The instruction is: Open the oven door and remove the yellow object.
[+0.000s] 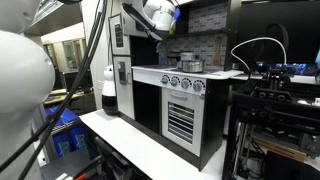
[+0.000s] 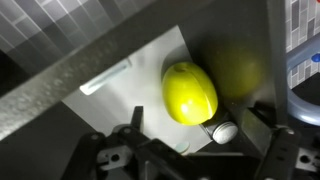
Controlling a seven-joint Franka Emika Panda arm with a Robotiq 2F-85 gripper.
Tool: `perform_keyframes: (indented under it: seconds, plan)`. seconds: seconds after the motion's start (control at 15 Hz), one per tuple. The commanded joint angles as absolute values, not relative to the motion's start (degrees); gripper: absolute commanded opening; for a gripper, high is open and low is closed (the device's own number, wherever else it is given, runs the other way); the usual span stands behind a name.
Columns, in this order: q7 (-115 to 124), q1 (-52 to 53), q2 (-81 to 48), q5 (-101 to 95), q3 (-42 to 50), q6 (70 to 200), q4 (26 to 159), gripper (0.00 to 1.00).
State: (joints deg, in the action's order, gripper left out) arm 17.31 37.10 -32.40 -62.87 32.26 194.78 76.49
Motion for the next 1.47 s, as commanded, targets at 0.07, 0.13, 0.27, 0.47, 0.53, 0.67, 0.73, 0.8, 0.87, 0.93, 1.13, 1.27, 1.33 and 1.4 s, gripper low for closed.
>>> perform_keyframes:
  seconds: [0.07, 0.13, 0.27, 0.47, 0.53, 0.67, 0.73, 0.8, 0.87, 0.93, 1.13, 1.27, 1.33, 1.4]
  plan:
    - [17.3, 37.1, -32.4, -62.9, 32.3, 194.8, 76.5, 1.00]
    - [17.3, 37.1, -32.4, -62.9, 32.3, 194.8, 76.5, 1.00]
    - [17.3, 37.1, -32.4, -62.9, 32.3, 194.8, 76.5, 1.00]
    - [17.3, 37.1, -32.4, -62.9, 32.3, 194.8, 76.5, 1.00]
    - [17.3, 37.1, -32.4, -62.9, 32.3, 194.8, 76.5, 1.00]
    - [17.3, 37.1, -32.4, -62.9, 32.3, 194.8, 76.5, 1.00]
    - [17.3, 37.1, -32.4, -62.9, 32.3, 194.8, 76.5, 1.00]
    - [17.3, 37.1, -32.4, -62.9, 32.3, 194.8, 76.5, 1.00]
    - [17.3, 37.1, -32.4, -62.9, 32.3, 194.8, 76.5, 1.00]
    - [16.6, 36.6, -31.3, -64.1, 30.7, 194.1, 77.5, 1.00]
    - [15.6, 35.1, -29.8, -66.1, 27.2, 193.5, 78.7, 1.00]
    - [15.1, 34.0, -29.2, -67.6, 24.7, 193.3, 79.1, 1.00]
    - [14.8, 33.4, -29.0, -68.2, 23.7, 193.1, 79.1, 1.00]
    - [14.3, 32.7, -28.8, -68.8, 22.6, 193.0, 79.2, 1.00]
